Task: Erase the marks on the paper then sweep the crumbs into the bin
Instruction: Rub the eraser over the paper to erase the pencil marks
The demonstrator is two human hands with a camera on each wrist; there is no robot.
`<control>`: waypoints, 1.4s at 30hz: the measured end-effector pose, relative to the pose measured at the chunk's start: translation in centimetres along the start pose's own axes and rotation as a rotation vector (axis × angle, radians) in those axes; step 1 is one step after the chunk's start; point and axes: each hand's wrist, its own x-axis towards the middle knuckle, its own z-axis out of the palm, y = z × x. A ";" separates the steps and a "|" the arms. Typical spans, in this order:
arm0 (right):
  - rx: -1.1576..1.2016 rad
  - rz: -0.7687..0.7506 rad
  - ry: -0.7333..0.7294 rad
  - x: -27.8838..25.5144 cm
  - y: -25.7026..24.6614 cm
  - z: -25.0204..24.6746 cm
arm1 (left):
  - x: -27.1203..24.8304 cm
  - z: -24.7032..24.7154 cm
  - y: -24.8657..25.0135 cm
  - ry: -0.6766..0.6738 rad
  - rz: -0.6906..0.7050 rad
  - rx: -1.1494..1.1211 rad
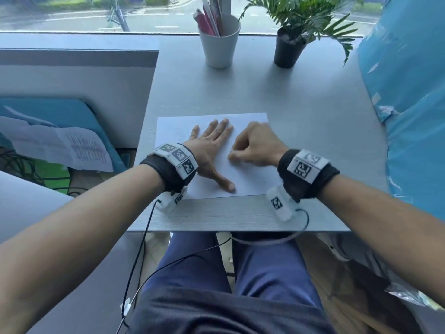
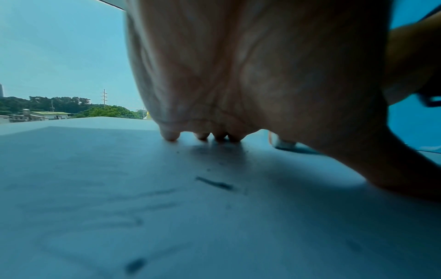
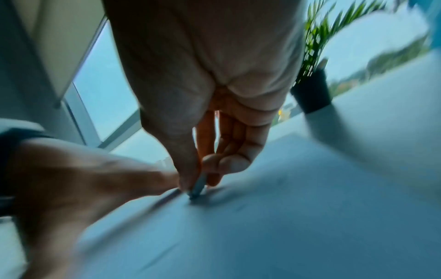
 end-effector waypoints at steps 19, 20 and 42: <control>0.061 0.106 0.146 1.8 0.2 -0.8 | 0.0 0.0 -0.1 0.018 0.017 -0.004; 0.059 0.099 0.145 1.5 -0.1 -0.5 | 0.1 0.1 -0.2 0.019 0.016 -0.005; 0.065 0.021 0.028 1.5 -0.5 0.3 | 0.2 0.2 -0.2 0.025 0.016 -0.020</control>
